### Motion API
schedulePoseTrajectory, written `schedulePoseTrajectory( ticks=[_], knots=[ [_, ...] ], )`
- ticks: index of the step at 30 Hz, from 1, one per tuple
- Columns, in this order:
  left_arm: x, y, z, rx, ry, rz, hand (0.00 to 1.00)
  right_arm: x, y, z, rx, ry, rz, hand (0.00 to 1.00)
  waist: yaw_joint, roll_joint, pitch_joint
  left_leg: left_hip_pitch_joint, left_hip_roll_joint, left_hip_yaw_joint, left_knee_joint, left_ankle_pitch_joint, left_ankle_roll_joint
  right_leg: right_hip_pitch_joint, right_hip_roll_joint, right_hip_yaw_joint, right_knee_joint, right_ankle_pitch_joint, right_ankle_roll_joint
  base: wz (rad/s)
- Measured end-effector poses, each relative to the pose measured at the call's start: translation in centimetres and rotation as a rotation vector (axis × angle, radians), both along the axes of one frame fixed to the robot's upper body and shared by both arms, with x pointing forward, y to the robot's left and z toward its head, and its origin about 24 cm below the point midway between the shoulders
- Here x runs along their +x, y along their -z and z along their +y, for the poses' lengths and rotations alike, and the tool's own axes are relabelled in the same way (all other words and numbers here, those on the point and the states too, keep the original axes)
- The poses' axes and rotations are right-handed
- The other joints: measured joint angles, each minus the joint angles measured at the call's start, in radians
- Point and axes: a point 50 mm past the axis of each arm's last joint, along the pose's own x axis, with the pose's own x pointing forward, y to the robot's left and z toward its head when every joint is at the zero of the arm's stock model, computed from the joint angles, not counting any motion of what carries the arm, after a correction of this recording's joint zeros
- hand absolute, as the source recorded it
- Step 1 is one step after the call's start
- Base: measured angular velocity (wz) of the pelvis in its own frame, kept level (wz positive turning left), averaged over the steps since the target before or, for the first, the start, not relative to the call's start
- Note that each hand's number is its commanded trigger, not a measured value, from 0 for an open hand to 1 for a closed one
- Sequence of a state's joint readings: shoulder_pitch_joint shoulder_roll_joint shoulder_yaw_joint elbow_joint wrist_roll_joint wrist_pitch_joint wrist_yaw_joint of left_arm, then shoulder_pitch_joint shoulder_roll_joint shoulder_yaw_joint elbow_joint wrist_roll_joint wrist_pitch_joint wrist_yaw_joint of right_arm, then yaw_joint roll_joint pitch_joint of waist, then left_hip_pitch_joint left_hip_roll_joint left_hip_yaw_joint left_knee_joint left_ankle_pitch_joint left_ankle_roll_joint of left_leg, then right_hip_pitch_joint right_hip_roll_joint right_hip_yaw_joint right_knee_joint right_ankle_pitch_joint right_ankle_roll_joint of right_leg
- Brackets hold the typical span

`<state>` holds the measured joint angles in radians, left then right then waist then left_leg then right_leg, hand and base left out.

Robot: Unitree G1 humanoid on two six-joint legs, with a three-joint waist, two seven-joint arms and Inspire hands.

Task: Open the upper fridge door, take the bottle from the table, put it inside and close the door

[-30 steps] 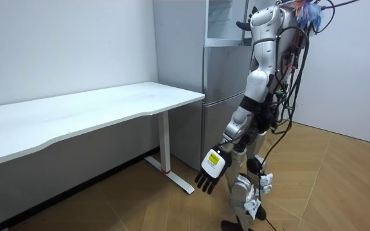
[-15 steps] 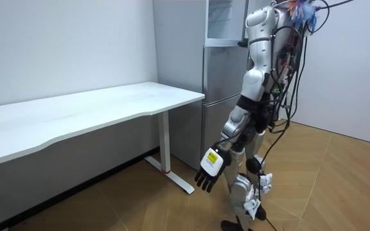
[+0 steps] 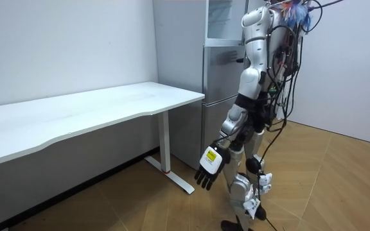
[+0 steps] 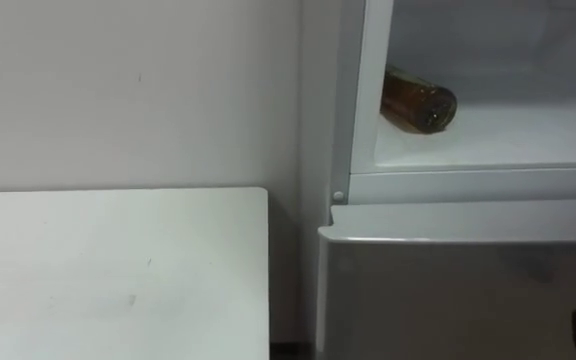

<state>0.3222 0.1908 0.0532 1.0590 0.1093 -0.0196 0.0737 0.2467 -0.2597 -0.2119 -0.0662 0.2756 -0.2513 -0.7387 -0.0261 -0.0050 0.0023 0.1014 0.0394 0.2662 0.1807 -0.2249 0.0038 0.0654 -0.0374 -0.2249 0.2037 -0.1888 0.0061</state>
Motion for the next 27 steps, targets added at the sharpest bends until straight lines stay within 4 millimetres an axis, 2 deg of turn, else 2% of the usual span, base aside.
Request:
schedulePoseTrajectory(
  ticks=[6,16,20,23,27],
  knots=[
    [-0.1,0.0,-0.1,-0.008,0.003,-0.002,0.0,-0.8,2.9,-0.5,0.061,0.037,0.111,0.0,0.001,0.008,-0.0014,0.006,0.0,0.002,-0.001,-0.002,-0.001,0.003,0.001,0.0,-0.011,-0.001,-0.002,0.0],
    [0.0,0.1,-0.5,-0.012,-0.013,-0.015,0.0,-2.6,7.6,0.3,0.164,0.071,0.286,0.0,-0.02,0.007,-0.0061,0.013,0.0,0.003,-0.004,-0.002,-0.001,0.004,0.003,0.0,-0.002,-0.001,-0.003,0.0],
    [0.3,0.1,-0.6,-0.014,-0.011,-0.029,0.0,-4.2,11.0,0.8,0.261,0.078,0.427,0.0,-0.022,0.007,-0.0065,0.014,0.0,0.005,-0.012,-0.002,-0.001,0.005,0.001,0.003,-0.002,-0.001,-0.002,-0.02],
    [0.2,0.1,-0.6,-0.013,-0.012,-0.034,0.0,-6.5,13.4,0.5,0.291,0.104,0.564,0.0,-0.022,0.003,-0.007,0.015,-0.001,0.005,-0.012,-0.002,-0.001,0.009,-0.002,0.0,-0.003,-0.003,0.0,0.02],
    [0.0,0.1,-0.6,-0.014,-0.015,-0.026,0.0,-8.3,15.1,0.5,0.314,0.135,0.669,0.0,-0.023,0.002,-0.0061,0.014,-0.001,0.005,-0.011,-0.001,-0.001,0.011,-0.002,0.006,-0.003,-0.004,0.001,-0.01]
  ],
)
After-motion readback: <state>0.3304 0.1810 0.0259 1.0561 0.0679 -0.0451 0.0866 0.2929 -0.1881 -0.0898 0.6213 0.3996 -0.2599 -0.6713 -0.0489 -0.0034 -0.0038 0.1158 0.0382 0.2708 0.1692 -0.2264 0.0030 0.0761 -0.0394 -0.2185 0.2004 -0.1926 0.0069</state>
